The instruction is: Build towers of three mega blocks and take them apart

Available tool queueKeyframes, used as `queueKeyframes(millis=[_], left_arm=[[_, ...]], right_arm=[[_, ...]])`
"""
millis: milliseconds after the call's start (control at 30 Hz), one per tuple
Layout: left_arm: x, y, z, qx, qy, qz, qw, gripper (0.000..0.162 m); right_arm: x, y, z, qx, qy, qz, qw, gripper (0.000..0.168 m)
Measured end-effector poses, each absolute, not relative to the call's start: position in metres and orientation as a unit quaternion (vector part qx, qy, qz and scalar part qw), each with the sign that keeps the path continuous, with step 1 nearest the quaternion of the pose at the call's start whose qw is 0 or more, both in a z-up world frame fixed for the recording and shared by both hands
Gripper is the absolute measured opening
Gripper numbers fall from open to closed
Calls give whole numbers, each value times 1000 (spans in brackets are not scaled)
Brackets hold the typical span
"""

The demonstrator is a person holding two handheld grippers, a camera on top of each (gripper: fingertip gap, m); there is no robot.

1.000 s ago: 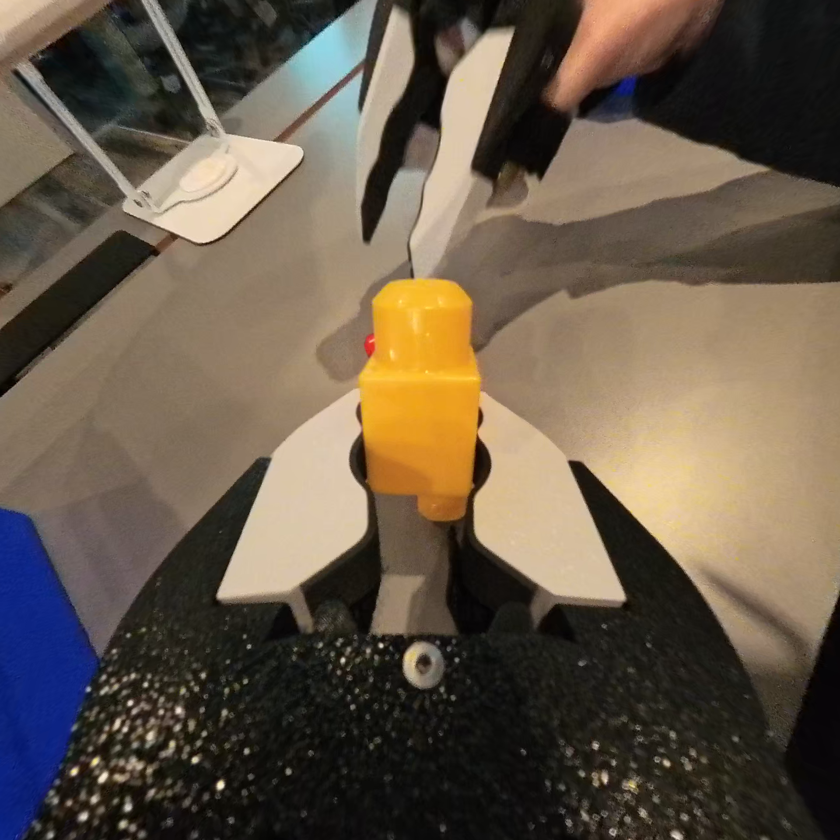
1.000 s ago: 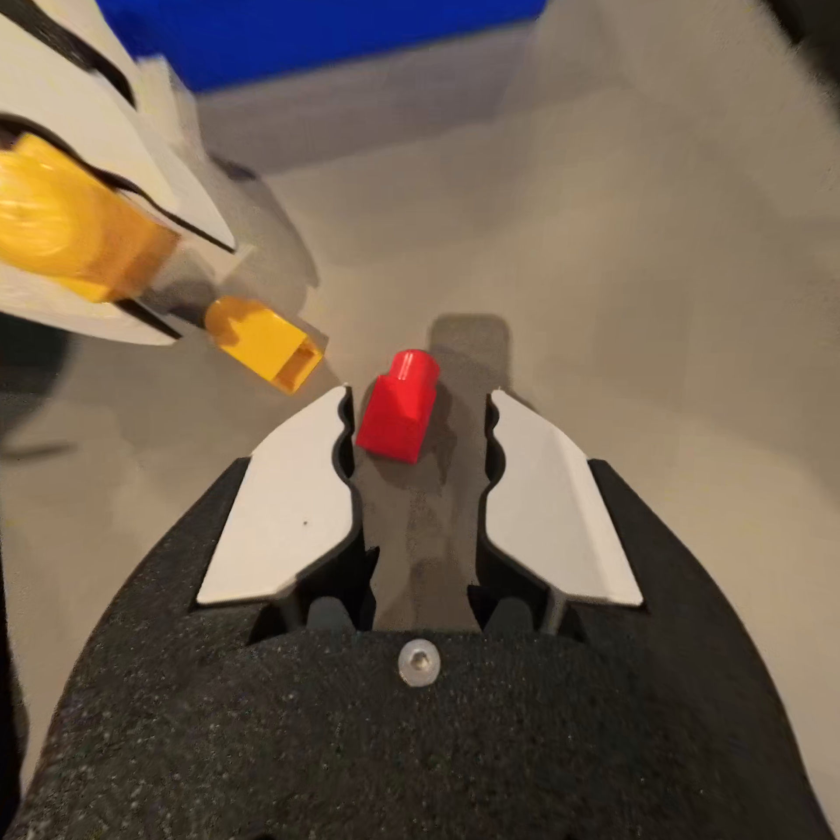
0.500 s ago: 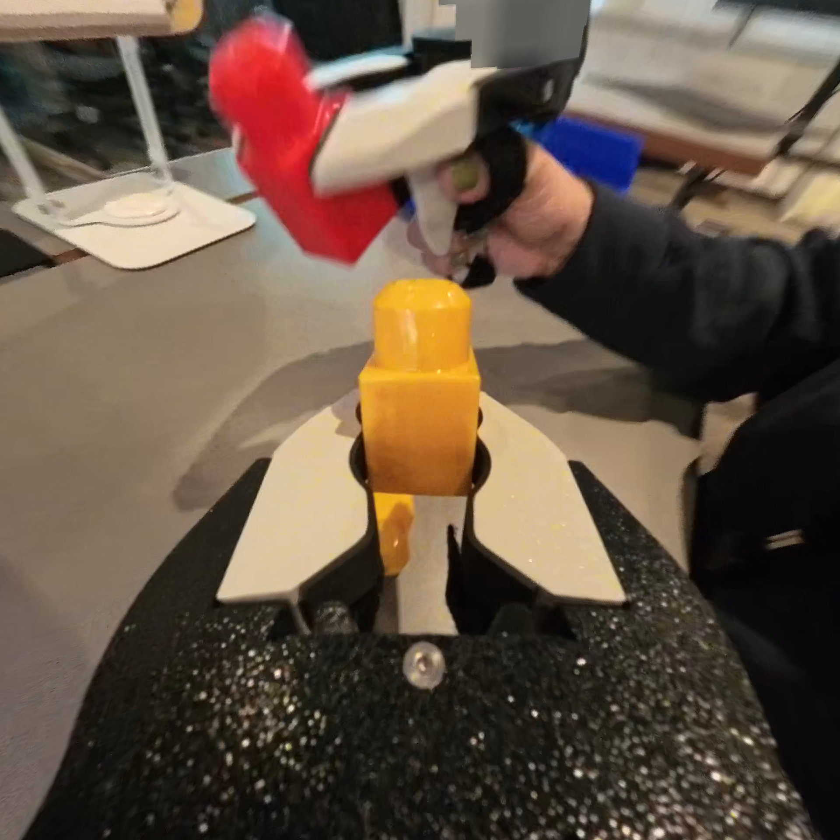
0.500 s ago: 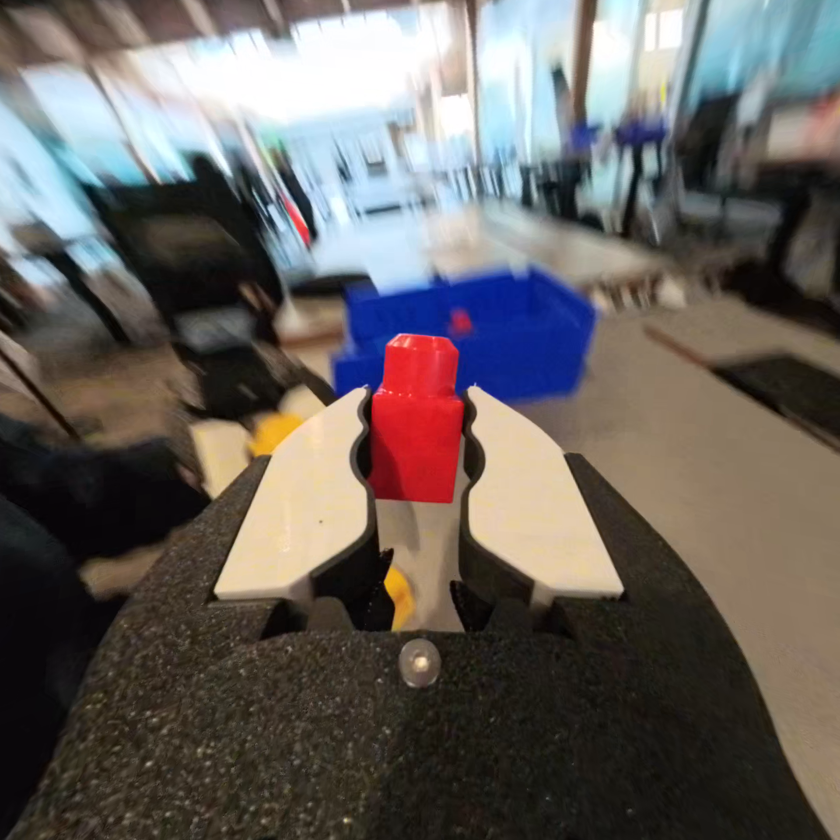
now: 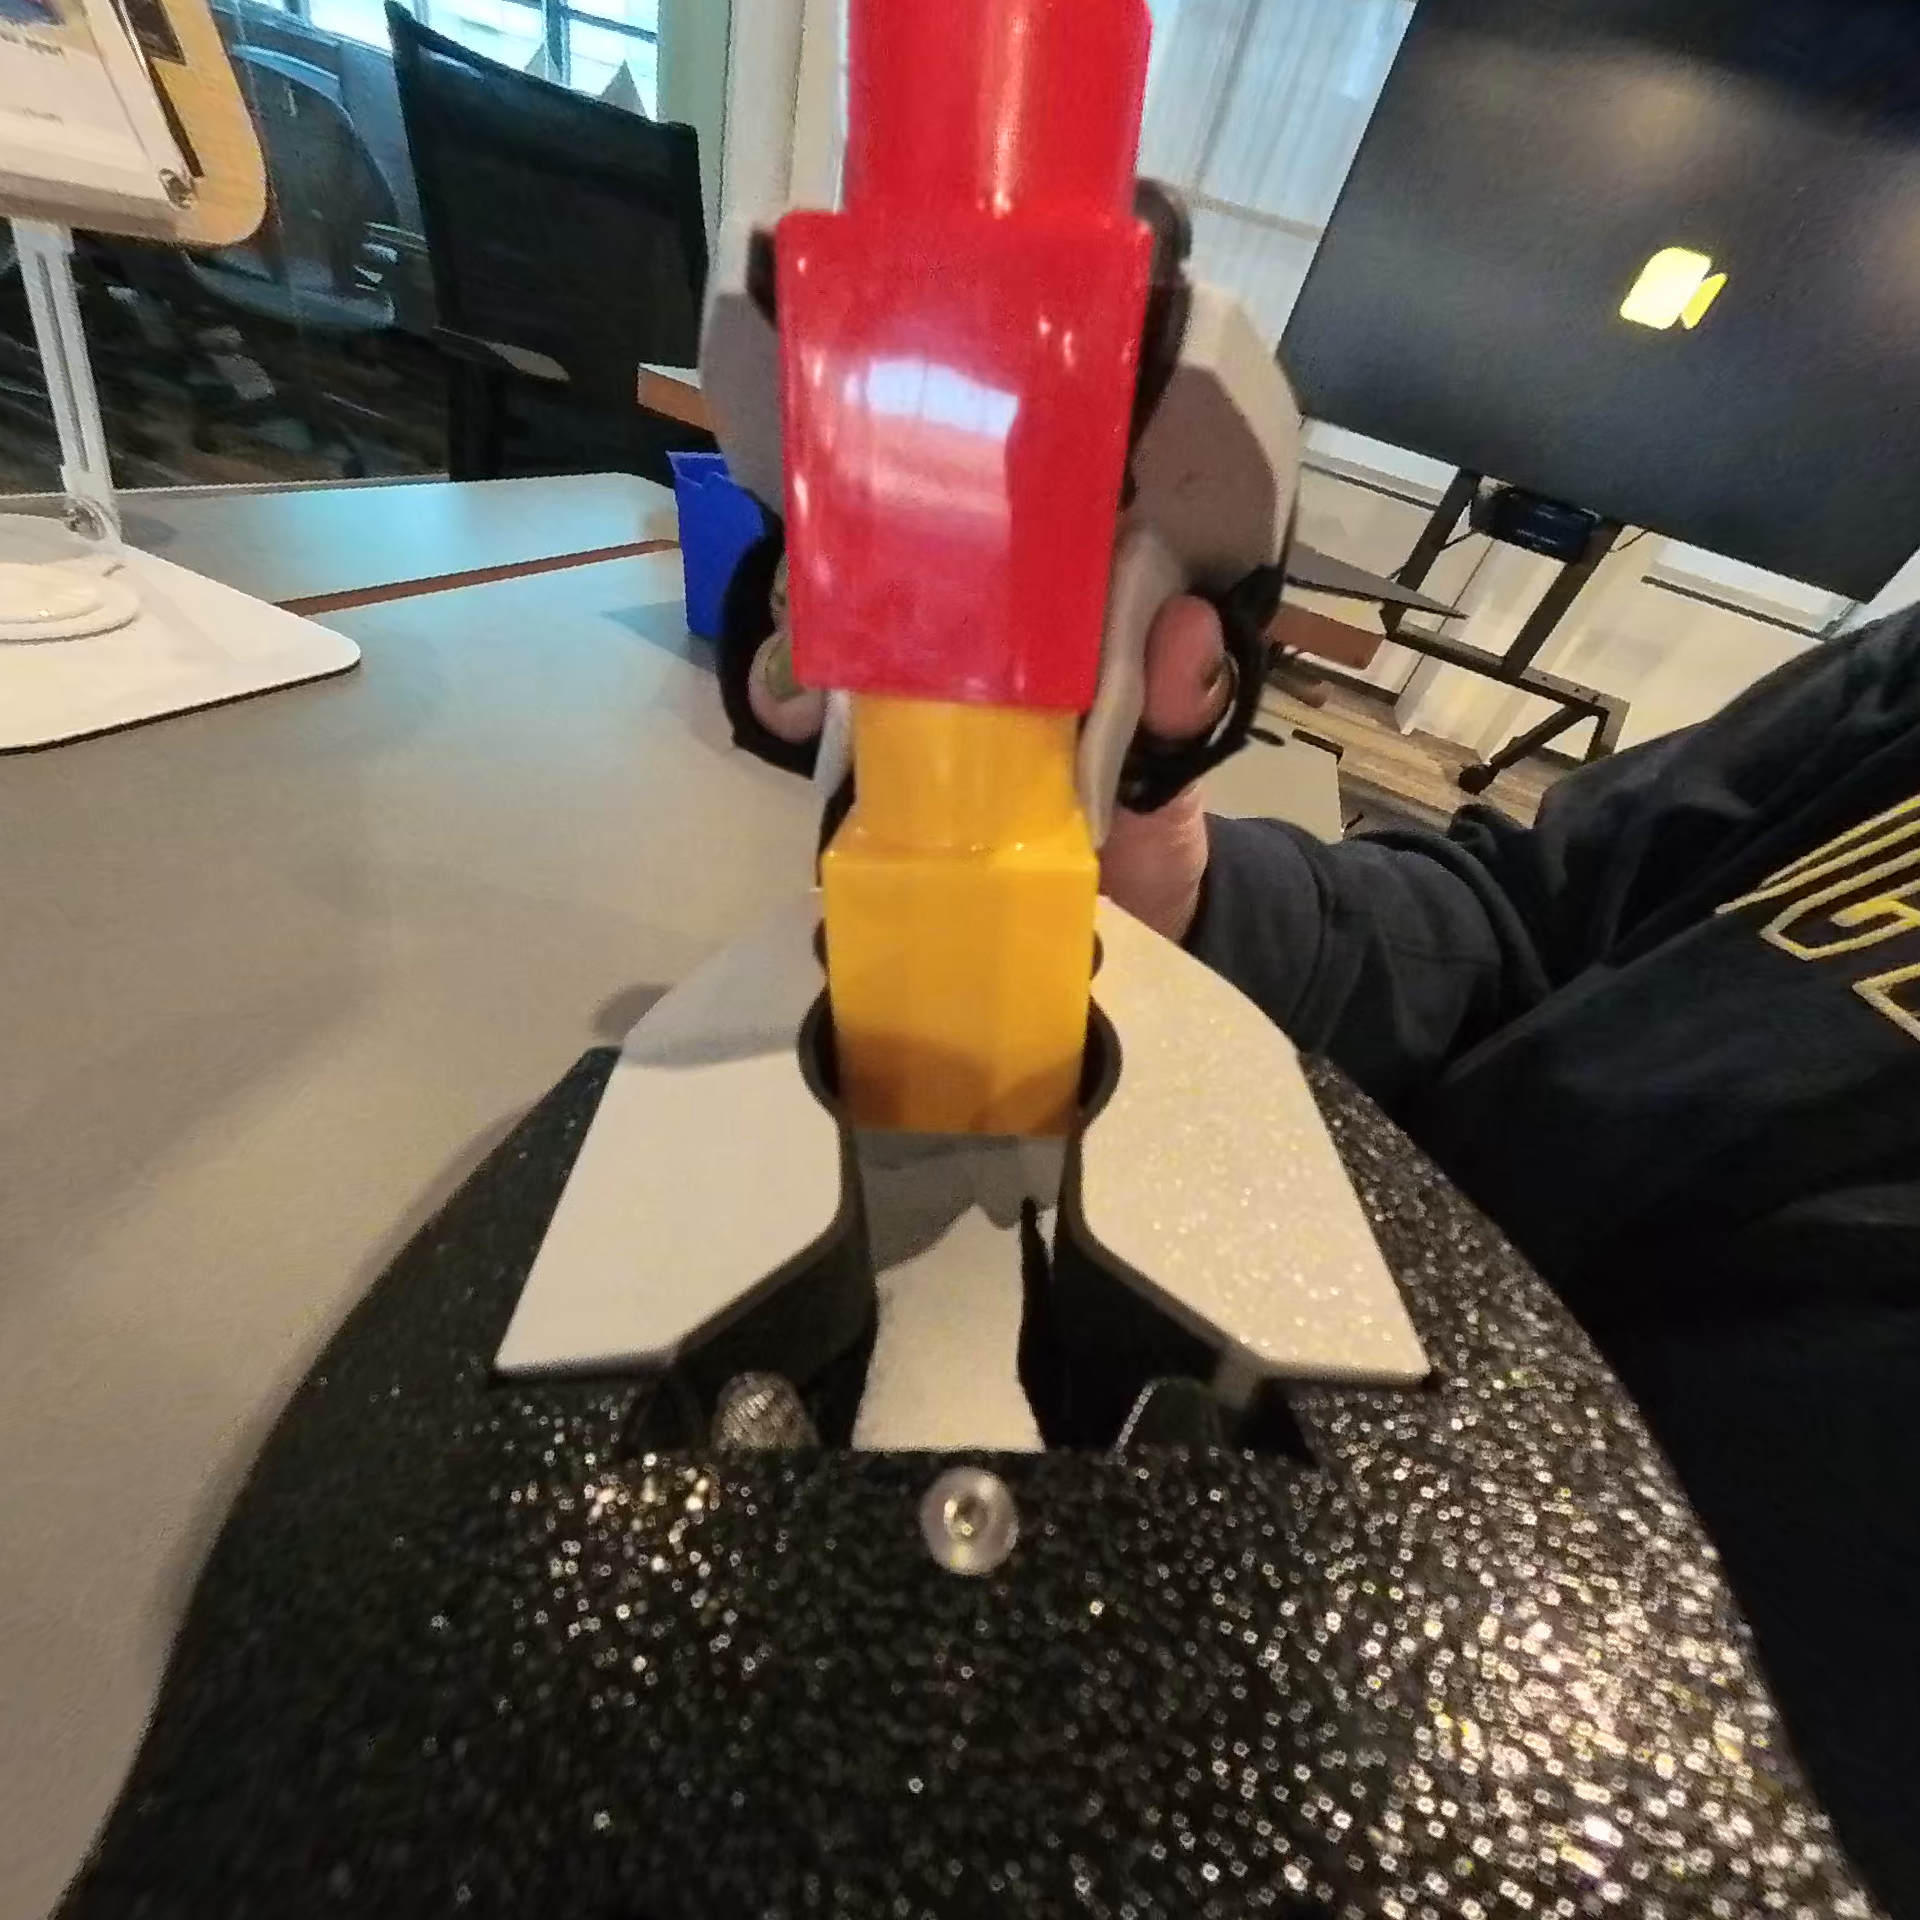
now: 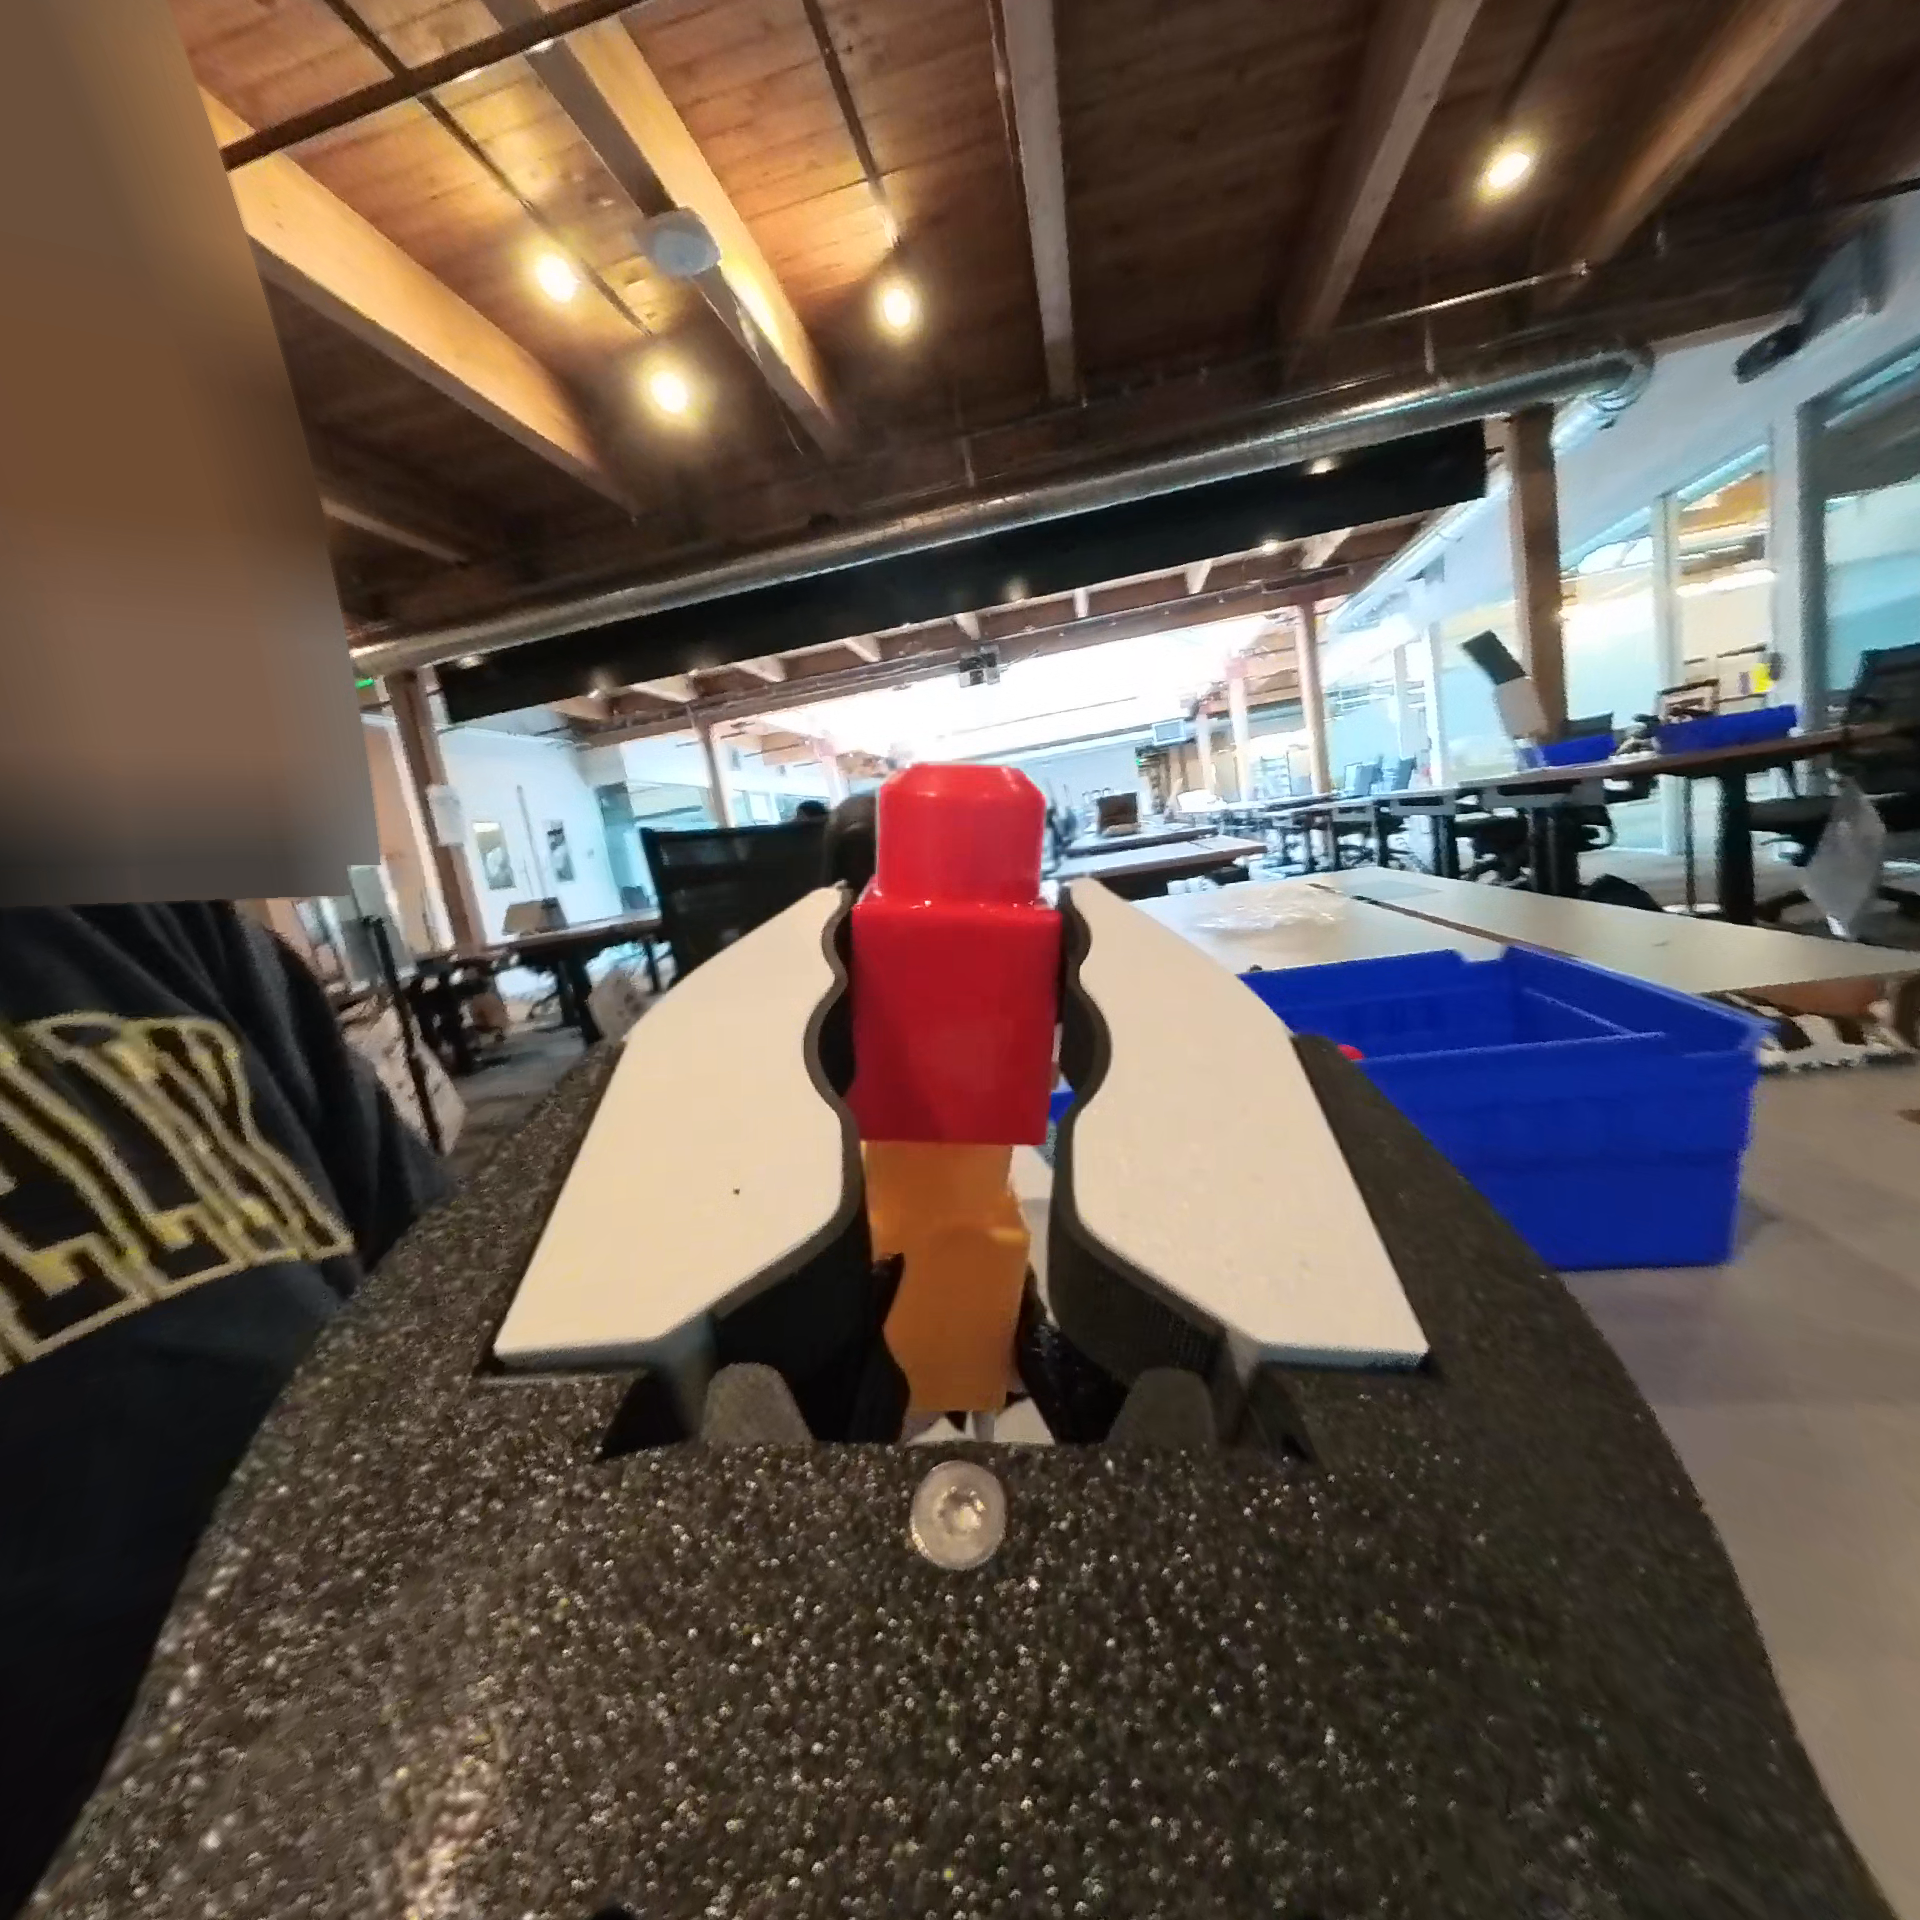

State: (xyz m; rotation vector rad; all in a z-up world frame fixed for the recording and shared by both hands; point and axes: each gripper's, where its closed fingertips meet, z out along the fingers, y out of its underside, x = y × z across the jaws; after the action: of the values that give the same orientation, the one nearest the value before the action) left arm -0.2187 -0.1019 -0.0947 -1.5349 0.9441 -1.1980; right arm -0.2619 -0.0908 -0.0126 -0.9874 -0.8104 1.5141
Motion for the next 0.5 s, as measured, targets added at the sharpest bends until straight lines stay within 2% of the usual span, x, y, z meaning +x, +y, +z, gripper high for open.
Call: queueKeyframes(millis=[200, 500], left_arm=[[-217, -111, -88, -601, 394, -515, 467, 39], [-218, -105, -95, -633, 377, -469, 488, 39]], right_arm=[[-264, -107, -24, -399, -406, 644, 511, 36], [-261, -101, -36, -424, -396, 615, 534, 38]])
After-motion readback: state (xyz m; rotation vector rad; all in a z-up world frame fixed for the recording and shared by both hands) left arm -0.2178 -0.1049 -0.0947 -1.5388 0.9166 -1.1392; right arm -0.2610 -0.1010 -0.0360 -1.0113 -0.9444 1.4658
